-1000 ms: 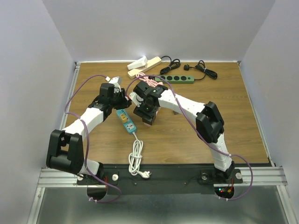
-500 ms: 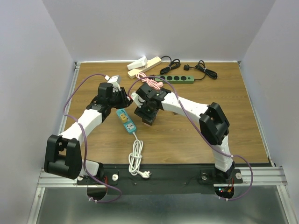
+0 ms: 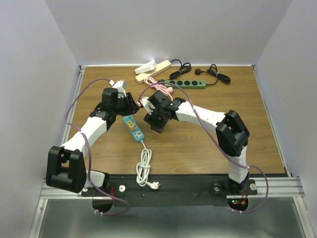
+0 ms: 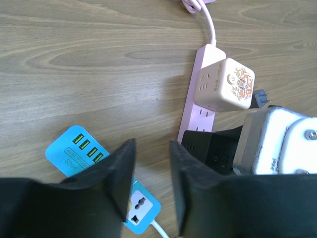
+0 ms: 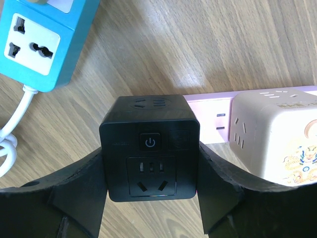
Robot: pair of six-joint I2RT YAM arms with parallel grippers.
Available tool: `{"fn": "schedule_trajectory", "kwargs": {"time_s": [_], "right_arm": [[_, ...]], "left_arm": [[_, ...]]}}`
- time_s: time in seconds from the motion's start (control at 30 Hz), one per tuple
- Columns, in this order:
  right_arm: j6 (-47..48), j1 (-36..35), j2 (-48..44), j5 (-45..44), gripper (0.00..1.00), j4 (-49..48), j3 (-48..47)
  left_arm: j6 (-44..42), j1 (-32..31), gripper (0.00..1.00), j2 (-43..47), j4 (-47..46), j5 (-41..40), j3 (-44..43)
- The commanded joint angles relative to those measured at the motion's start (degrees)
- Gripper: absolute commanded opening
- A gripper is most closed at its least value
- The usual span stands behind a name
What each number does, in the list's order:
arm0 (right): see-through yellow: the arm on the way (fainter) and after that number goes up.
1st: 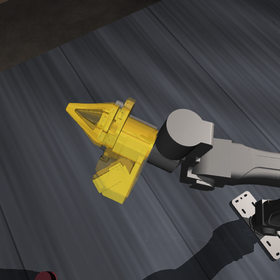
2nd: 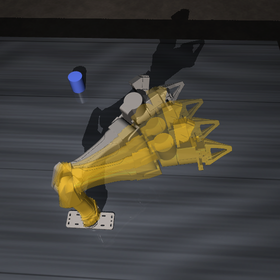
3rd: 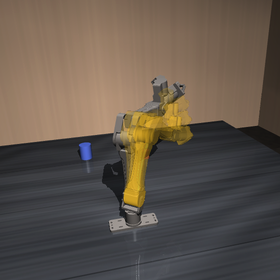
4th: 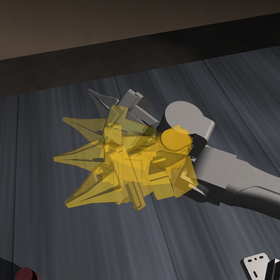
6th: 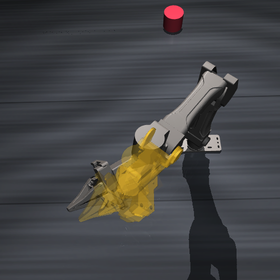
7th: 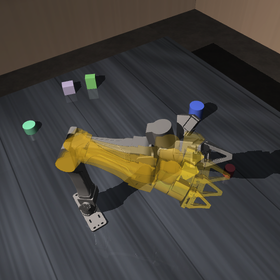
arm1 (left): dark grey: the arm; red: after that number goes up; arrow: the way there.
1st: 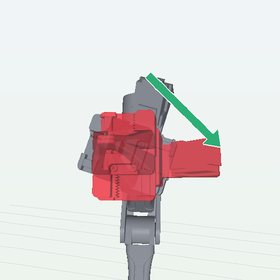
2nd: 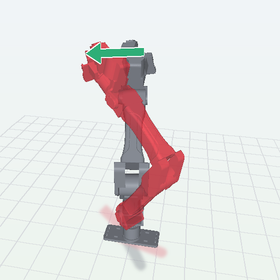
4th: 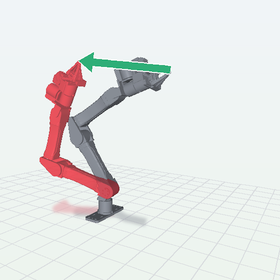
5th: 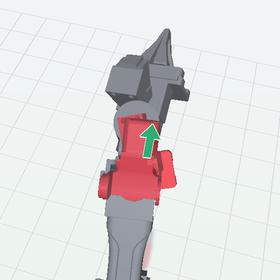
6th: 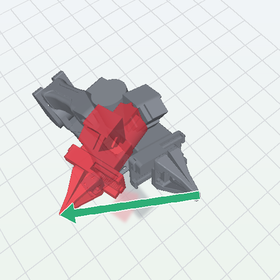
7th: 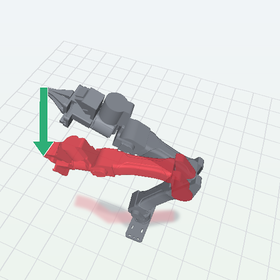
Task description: Insert the plug
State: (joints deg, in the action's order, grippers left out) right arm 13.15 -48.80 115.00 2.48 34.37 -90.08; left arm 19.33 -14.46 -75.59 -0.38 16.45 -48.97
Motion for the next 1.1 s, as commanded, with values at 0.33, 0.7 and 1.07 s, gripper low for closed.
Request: {"fn": "schedule_trajectory", "kwargs": {"time_s": [0.33,0.7,1.07], "right_arm": [[-5.9,7.7,6.3,-13.3,0.00,3.6,-1.5],[-6.5,12.5,9.5,-20.7,0.00,3.5,-9.8],[-8.4,12.9,6.4,-11.0,0.52,3.3,-12.4]], "left_arm": [[-1.9,0.7,0.82,7.9,4.3,-3.5,-0.1],[-2.0,0.8,0.82,9.7,5.8,-4.1,-0.1],[-1.8,0.8,0.82,9.4,5.4,-4.2,0.8]]}}
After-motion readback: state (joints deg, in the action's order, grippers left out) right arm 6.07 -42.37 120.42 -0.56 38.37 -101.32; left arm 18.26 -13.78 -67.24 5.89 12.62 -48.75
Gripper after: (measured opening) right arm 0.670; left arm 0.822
